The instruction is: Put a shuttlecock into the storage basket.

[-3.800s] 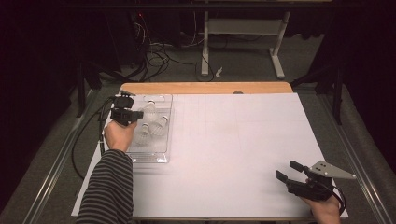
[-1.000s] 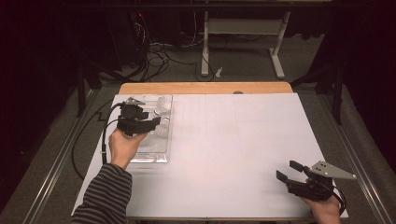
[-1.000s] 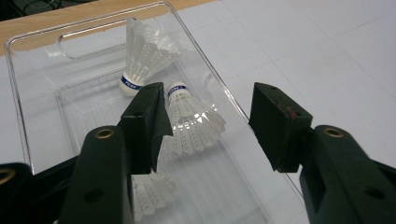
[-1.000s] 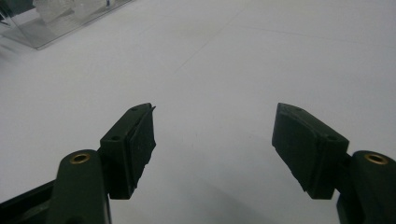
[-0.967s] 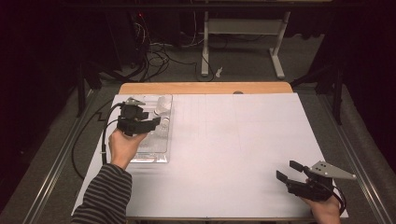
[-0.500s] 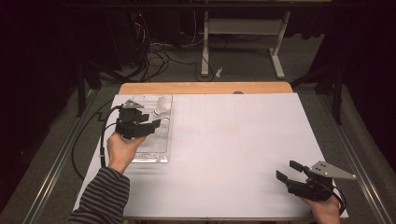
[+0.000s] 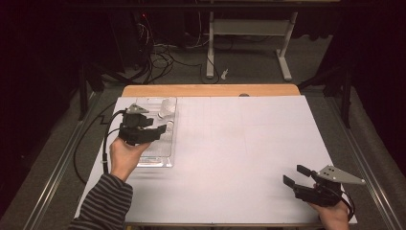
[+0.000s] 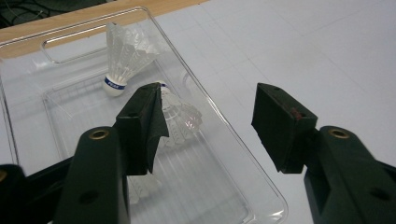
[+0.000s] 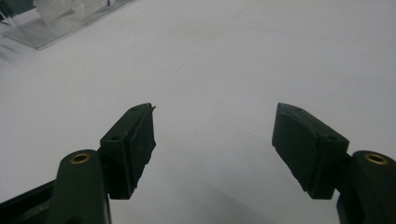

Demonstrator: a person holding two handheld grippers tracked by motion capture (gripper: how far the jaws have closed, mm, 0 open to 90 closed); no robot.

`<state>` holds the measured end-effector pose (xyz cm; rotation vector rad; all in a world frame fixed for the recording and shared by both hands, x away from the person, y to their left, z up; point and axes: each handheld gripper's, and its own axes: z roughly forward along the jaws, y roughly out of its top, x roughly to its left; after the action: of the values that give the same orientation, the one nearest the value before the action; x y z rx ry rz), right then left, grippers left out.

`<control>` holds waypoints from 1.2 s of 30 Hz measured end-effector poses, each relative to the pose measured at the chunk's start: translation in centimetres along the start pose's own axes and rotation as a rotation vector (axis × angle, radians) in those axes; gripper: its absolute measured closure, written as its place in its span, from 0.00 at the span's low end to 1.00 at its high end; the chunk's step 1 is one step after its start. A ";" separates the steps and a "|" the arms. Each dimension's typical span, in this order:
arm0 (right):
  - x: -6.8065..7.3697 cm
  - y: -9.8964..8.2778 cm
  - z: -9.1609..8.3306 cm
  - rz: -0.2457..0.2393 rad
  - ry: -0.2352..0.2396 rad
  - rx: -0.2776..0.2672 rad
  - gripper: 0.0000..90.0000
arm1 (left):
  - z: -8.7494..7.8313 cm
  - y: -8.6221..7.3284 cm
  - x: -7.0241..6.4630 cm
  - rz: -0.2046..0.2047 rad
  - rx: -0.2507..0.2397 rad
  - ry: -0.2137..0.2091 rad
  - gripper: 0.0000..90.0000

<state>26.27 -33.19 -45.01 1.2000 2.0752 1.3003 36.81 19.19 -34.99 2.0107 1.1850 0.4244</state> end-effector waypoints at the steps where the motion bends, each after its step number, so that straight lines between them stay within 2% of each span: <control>1: 0.0 0.0 0.0 0.000 0.000 0.000 0.34 | -0.1 0.0 0.0 0.000 -0.001 -0.001 0.48; 13: 0.0 0.0 0.0 0.001 0.001 0.000 0.34 | -0.6 -0.5 -0.4 -0.003 -0.026 -0.033 0.48; 26: 0.0 0.0 0.0 0.003 0.002 0.001 0.34 | -1.4 -1.3 -0.7 0.000 -0.055 -0.041 0.48; 36: 0.0 0.0 0.0 0.001 0.002 0.000 0.34 | -1.8 -1.8 -1.1 0.010 -0.059 -0.043 0.48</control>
<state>26.27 -33.17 -45.02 1.2000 2.0763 1.3017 34.06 19.53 -35.08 1.9658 1.1242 0.4140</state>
